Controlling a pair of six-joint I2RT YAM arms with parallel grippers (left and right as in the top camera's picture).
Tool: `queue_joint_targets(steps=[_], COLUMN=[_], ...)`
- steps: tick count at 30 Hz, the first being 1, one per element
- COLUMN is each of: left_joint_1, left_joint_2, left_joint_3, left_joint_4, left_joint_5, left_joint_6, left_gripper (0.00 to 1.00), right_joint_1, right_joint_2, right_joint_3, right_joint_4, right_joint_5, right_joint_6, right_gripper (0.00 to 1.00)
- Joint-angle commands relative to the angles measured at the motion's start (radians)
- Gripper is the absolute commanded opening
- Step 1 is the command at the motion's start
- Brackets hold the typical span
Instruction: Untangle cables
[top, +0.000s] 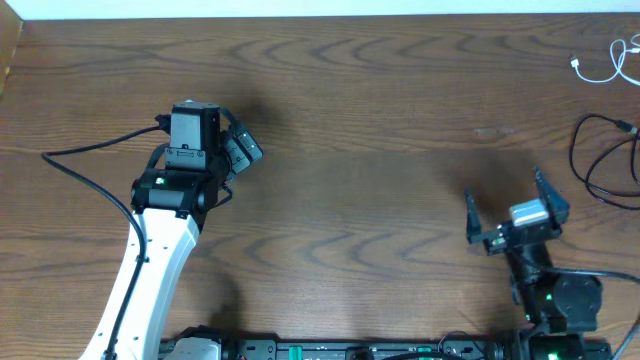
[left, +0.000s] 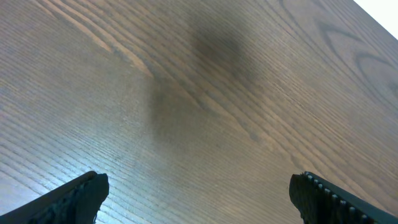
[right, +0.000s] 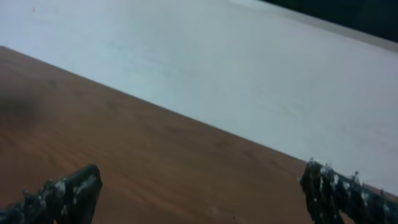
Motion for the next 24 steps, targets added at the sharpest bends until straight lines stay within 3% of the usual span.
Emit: queue_joint_targets(steps=[1, 8, 16, 24], left_joint_1=[0.005, 0.005, 0.005, 0.005], left_joint_2=[0.006, 0.006, 0.006, 0.006], left_joint_3=[0.007, 0.007, 0.007, 0.007], left_joint_4=[0.000, 0.000, 0.000, 0.000], left_joint_5=[-0.004, -0.004, -0.004, -0.004], left_joint_6=[-0.001, -0.001, -0.001, -0.001], left_gripper=[0.98, 0.98, 0.98, 0.98], right_joint_1=[0.011, 0.011, 0.011, 0.010], right_joint_2=[-0.065, -0.154, -0.203, -0.201], right_joint_3=[-0.064, -0.138, -0.137, -0.137], right_joint_4=[0.015, 0.005, -0.172, -0.167], right_joint_5=[-0.011, -0.003, -0.003, 0.001], right_joint_6=[-0.004, -0.006, -0.007, 0.007], right_gripper=[0.99, 0.99, 0.99, 0.99])
